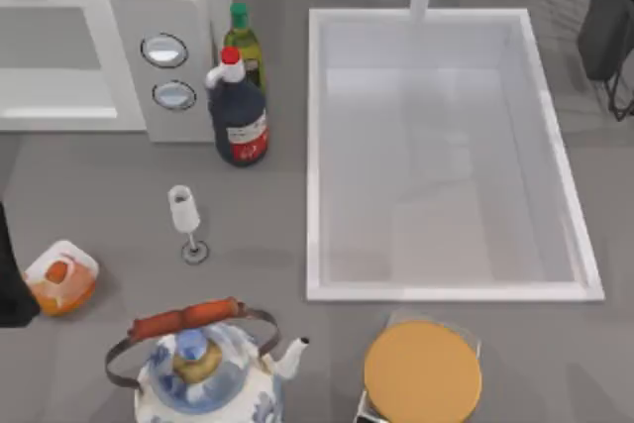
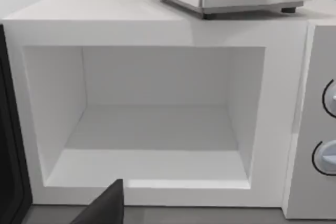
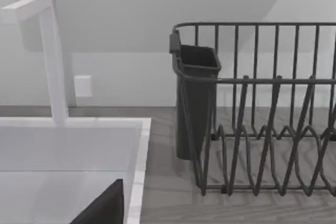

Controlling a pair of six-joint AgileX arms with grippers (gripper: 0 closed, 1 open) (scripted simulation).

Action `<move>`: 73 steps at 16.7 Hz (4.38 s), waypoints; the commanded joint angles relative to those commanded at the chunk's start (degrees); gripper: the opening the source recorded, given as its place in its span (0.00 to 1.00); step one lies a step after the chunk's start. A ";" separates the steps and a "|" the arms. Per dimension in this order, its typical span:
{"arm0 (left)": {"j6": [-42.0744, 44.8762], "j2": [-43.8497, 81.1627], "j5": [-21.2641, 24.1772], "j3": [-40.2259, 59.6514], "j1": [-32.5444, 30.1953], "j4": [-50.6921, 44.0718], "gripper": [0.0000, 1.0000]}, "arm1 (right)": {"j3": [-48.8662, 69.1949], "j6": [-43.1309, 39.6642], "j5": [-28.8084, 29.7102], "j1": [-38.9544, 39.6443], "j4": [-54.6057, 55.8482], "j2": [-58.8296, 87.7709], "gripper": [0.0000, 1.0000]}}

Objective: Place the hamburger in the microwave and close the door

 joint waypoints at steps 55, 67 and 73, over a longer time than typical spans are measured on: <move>31.23 108.80 -0.32 55.94 -4.59 -36.90 0.25 | 0.00 0.00 0.00 0.00 0.00 0.00 1.00; 30.94 105.10 1.06 57.13 -4.52 -40.30 0.00 | 0.00 0.00 0.00 0.00 0.00 0.00 1.00; 30.93 101.80 1.05 62.48 -4.65 -49.14 0.00 | 0.00 0.00 0.00 0.00 0.00 0.00 1.00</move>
